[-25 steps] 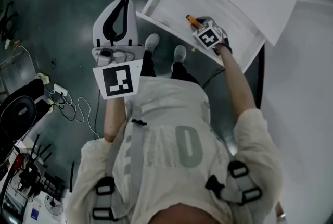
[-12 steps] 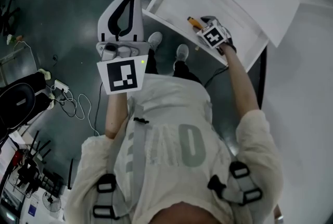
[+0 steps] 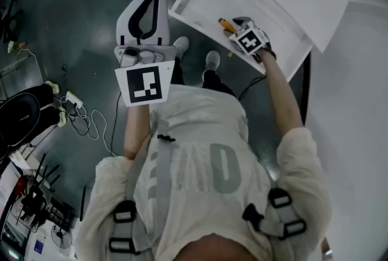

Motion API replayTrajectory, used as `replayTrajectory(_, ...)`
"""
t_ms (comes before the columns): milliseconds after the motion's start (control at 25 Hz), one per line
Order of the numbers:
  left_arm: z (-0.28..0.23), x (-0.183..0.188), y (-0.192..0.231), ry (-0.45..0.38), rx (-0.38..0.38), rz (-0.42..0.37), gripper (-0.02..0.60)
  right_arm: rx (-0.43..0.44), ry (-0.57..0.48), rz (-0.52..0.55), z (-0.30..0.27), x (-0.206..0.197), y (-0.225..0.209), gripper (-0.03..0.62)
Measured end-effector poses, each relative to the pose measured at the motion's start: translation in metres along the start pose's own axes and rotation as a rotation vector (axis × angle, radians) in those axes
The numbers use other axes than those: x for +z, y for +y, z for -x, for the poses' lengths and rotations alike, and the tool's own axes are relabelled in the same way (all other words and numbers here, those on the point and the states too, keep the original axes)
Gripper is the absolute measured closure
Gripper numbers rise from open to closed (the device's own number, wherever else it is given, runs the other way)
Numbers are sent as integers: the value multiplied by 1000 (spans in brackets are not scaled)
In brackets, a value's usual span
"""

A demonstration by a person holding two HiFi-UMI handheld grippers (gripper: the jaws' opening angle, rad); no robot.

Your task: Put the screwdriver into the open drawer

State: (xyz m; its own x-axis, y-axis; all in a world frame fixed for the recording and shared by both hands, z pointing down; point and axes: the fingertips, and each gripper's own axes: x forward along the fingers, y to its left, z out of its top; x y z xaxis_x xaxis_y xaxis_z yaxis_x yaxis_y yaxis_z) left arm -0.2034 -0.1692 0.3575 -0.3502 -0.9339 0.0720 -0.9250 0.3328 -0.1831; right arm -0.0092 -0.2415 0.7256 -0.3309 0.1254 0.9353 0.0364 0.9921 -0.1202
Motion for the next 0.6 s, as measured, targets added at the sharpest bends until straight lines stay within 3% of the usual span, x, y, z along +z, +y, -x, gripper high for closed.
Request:
replayTrajectory(400,2,5,2,-29,-6,21,575,-23,-20,-4,13,10,-1,400)
replayTrajectory(600,-1,12,6,-52,-13,49,575,-116,-82,-25,49,41,-31,364)
